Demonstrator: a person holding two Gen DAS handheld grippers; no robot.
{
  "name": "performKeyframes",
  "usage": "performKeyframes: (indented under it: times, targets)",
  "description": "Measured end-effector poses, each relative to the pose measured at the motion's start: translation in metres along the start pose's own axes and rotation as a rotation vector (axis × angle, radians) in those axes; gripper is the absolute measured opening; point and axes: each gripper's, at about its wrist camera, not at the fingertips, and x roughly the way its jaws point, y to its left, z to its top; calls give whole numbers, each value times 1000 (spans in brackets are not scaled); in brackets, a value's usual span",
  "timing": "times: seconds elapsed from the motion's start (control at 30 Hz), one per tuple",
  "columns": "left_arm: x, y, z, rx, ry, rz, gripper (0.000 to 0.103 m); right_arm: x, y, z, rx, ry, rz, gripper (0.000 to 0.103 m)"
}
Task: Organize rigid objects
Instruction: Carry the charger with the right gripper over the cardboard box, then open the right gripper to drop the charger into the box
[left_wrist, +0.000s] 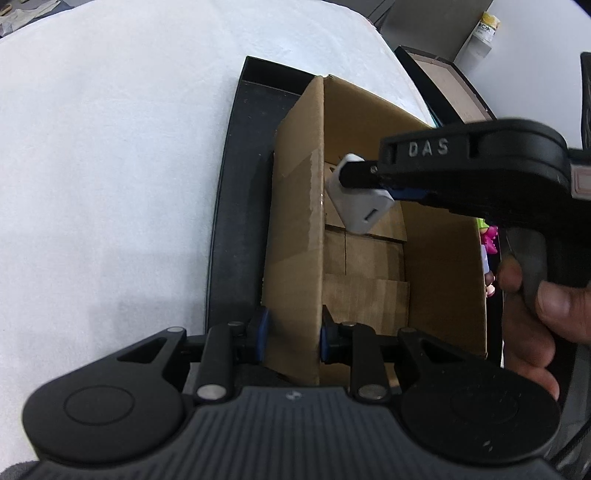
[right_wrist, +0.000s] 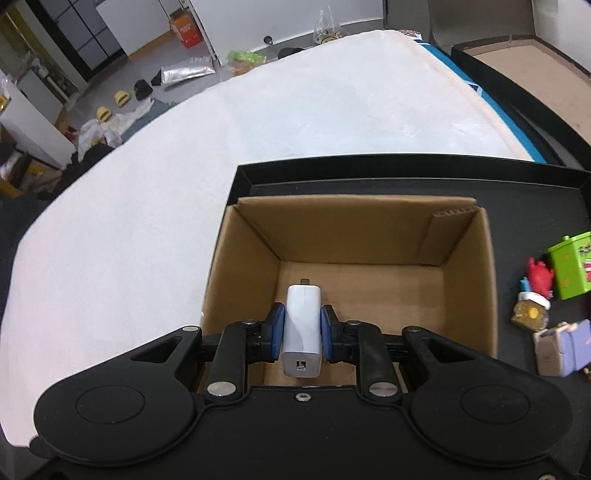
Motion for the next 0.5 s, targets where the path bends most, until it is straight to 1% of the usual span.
performKeyframes:
  times: [0.13,0.2,0.27,0.3,0.4,0.5]
  targets:
    - [1,0,-1,-1,4,-3,25,-4,-1,5,46,-27,45,23]
    - [0,0,0,1,1,-5,25,-9,-2,6,43,-33,65,23]
    - [0,0,-1,-3,3,-4,25,-14,-3,6,34,-37,63,23]
    - [0,0,-1,-3,2,-7,25,-16,-5,5,41,-35,64,23]
    - [0,0,-1,2,2,-3,25,-25,-14,4,80,-20,104,23]
    - [0,-1,-1,4,2,1,25,-32,-14,2,52,-21,94,23]
